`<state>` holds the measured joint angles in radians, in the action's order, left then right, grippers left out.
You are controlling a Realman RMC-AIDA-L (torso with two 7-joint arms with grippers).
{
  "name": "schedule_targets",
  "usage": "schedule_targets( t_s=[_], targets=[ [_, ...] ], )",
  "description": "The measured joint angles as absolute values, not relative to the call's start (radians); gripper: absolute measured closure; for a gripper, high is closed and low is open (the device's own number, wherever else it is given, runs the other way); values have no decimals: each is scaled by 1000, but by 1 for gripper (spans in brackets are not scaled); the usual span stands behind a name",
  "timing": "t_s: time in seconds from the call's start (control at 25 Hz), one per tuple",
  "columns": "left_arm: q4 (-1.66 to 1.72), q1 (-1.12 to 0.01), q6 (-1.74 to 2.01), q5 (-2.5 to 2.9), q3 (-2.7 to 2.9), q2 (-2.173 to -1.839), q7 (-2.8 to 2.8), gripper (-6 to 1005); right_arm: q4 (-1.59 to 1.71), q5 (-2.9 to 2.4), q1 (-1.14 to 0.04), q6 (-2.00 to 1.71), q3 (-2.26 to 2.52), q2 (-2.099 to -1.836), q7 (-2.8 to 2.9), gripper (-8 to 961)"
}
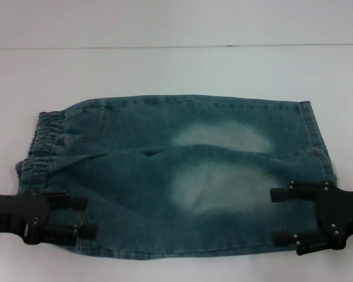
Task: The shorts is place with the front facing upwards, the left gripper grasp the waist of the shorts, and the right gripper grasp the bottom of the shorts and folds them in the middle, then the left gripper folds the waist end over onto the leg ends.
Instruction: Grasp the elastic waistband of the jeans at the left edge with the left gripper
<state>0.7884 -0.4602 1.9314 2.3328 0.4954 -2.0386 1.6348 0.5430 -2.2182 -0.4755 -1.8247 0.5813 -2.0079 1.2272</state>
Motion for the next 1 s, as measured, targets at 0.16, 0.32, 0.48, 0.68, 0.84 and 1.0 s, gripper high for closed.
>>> schedule_targets(
  t_s=[0.16,0.32,0.48,0.68,0.84,1.0],
  targets=[
    [788,-461,1931,2328,498,-2039,1643,107,543,-2218,-476,-1825,582,-2008,1227,-3],
    [789,-462,1931,2328,496,-2039,1644,118,543,-2218,-477,-1825,583,-2008,1228,-2],
    [797,-458,1924,2332,492,-2035,1663,129,543,-2218,-477,-1825,583,-2008,1228,-2],
    [867,-434,1916,2337,488,-2025,1740,143,543,-2218,-477,-1825,583,-2008,1229,-1],
    [945,-415,1894,2391,468,-2024,1796,154,543,-2218,-477,-1824,583,-2007,1229,-1],
    [983,-408,1865,2450,436,-2024,1833,165,543,-2219,-477,-1812,585,-2006,1229,-1]
  ],
)
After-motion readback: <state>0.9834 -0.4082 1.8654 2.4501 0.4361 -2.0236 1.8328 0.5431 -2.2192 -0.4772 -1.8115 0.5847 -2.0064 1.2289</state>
